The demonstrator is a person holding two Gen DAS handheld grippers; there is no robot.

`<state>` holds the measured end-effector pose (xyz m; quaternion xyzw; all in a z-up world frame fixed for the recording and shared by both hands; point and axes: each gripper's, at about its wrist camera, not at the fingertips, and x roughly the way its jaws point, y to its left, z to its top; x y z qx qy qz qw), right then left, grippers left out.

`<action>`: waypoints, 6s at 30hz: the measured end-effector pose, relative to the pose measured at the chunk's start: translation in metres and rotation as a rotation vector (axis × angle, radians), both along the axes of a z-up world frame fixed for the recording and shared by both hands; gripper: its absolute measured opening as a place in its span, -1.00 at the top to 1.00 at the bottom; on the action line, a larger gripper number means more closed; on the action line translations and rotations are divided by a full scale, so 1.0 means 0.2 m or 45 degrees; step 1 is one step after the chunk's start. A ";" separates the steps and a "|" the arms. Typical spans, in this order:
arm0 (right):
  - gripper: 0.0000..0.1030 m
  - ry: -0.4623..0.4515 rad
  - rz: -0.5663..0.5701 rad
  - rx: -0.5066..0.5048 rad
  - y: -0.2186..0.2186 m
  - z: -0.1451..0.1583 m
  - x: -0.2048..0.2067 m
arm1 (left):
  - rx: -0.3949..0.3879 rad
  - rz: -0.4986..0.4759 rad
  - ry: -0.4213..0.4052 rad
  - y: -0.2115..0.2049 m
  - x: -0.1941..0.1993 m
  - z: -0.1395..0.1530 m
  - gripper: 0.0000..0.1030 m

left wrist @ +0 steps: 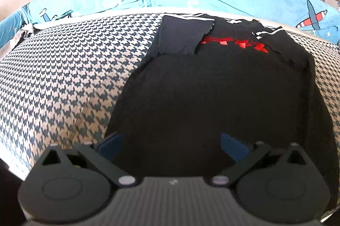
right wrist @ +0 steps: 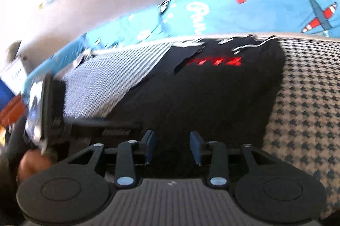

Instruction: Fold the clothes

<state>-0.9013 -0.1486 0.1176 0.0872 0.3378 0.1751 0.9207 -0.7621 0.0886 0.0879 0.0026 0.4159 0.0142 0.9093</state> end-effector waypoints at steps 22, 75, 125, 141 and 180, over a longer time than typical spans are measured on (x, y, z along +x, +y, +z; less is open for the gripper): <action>0.14 0.077 -0.583 0.115 -0.52 -0.08 0.78 | 0.064 -0.128 0.005 0.01 0.46 0.06 -0.99; 0.77 -0.185 -0.156 0.131 0.49 0.01 1.18 | -0.224 0.393 -0.009 0.75 0.64 0.23 -0.99; 0.27 -0.015 0.066 0.006 0.76 -0.31 0.81 | -0.143 0.242 0.070 0.49 0.66 0.15 -0.99; 0.12 0.068 -0.048 0.064 0.53 -0.25 0.50 | -0.032 0.128 -0.012 0.38 0.53 0.10 -0.99; 0.11 0.001 -0.295 -0.204 0.13 -0.29 -0.12 | -0.018 0.035 0.052 0.22 -0.04 -0.02 -0.99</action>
